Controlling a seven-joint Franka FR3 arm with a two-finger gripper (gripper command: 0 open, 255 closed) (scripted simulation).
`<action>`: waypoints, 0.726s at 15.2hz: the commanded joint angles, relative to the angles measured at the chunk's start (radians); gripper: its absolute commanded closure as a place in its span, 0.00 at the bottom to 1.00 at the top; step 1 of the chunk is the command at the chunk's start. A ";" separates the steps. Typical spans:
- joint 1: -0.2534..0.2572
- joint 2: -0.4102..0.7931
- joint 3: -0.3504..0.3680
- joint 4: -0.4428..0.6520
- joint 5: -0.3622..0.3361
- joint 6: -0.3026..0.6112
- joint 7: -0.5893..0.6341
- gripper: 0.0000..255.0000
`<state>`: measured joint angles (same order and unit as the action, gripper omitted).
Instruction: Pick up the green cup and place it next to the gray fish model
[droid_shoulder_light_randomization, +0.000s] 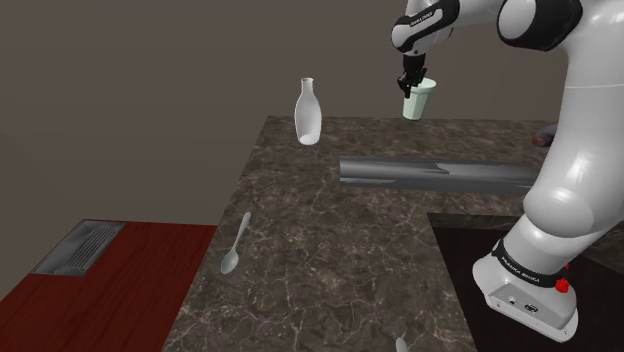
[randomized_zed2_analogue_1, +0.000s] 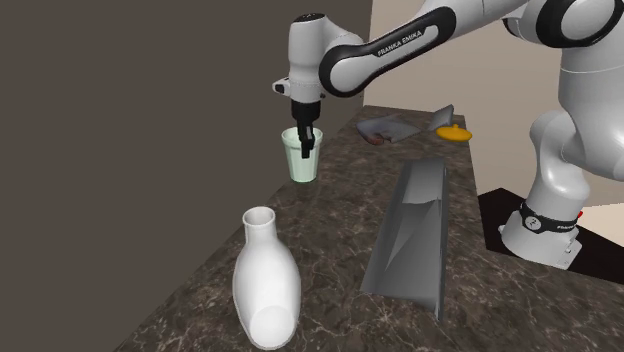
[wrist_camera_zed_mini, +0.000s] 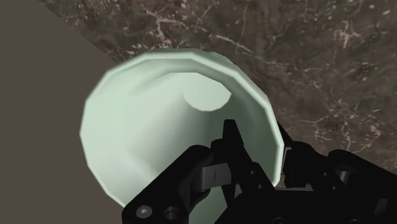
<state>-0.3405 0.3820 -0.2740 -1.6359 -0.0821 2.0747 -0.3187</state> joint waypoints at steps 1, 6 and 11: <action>0.002 -0.013 -0.001 0.011 -0.002 -0.023 -0.001 1.00; 0.002 -0.028 -0.002 0.057 -0.003 -0.083 -0.008 1.00; 0.002 -0.038 -0.004 0.110 -0.004 -0.146 -0.015 1.00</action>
<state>-0.3358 0.3412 -0.2768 -1.5462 -0.0873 1.9456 -0.3287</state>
